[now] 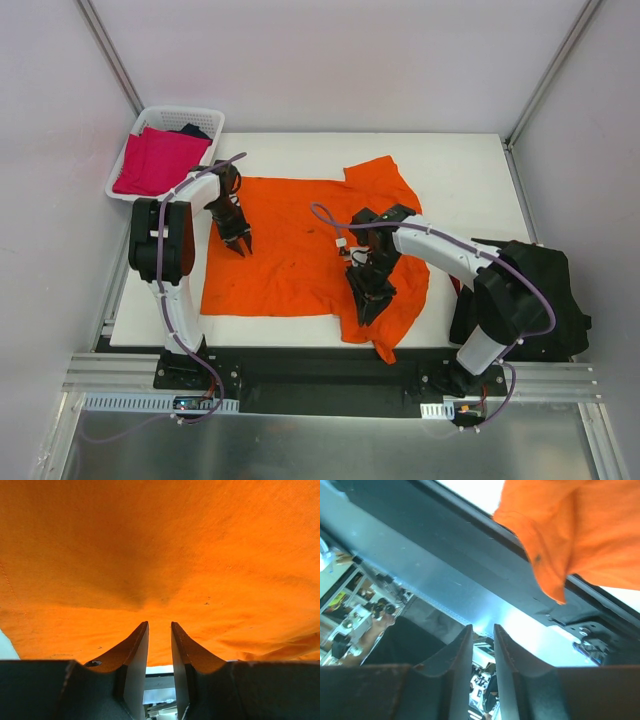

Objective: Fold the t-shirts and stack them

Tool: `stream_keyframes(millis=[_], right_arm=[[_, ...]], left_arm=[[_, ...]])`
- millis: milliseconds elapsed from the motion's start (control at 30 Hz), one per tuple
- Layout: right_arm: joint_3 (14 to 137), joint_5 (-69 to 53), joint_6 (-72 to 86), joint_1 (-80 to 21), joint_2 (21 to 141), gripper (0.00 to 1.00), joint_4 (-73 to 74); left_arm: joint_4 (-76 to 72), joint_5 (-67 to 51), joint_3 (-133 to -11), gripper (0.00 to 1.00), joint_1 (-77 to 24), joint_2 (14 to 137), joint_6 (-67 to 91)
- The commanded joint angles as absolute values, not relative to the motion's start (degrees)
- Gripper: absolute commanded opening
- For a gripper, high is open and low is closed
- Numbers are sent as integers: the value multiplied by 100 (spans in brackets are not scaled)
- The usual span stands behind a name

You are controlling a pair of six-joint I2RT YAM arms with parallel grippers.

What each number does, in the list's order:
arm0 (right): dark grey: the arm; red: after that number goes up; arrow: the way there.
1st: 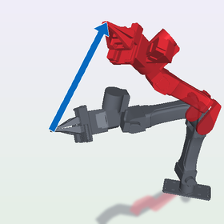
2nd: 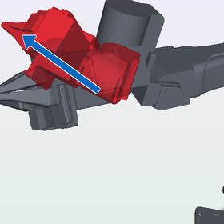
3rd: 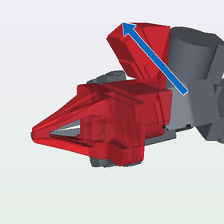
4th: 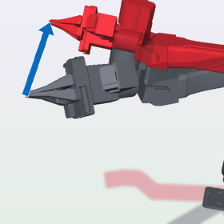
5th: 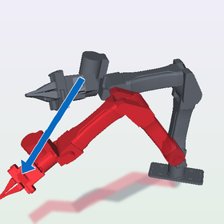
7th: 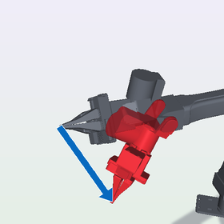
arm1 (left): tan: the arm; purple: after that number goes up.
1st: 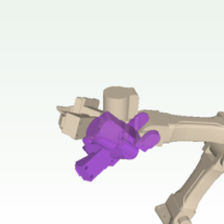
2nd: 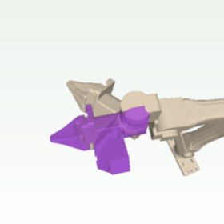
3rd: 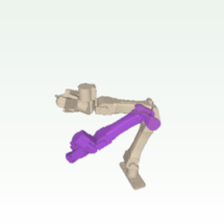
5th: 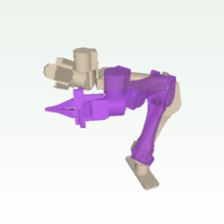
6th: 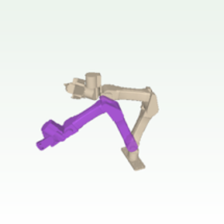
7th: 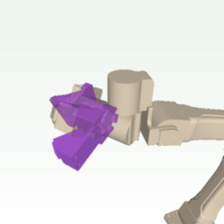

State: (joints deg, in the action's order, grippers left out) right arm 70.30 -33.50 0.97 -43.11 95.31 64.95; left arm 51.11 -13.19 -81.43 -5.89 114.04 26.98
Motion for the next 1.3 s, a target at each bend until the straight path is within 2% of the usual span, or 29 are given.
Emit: stream_keyframes(millis=[0,67,100,300,500,700,933,1267], right_arm=[[7075,-2551,79,-4289,9325,20,6926],[6840,-1848,315,-4202,9334,12,6777],[6733,-1680,403,-4166,9351,1,6672],[5767,-1871,1019,-3867,9395,1,5206],[5616,-2399,818,-3867,9905,1,4878],[5590,-2566,677,-3920,9757,1,4826],[5484,-2575,1072,-4709,9615,1,4641],[6363,-2285,984,-5862,10257,1,5141]], left_arm=[[5203,-1371,-8235,25,-563,11162,2610],[5203,-1389,-8227,25,-563,11162,2619],[5212,-1423,-8192,25,-571,11153,2619],[5177,-1696,-7736,25,-659,10855,2593],[5168,-1608,-7401,25,-773,10521,2514],[5221,-1644,-7383,25,-773,10424,2514],[5229,-1530,-7207,26,-773,10301,2496],[5221,-1608,-7225,26,-782,10362,2540]])
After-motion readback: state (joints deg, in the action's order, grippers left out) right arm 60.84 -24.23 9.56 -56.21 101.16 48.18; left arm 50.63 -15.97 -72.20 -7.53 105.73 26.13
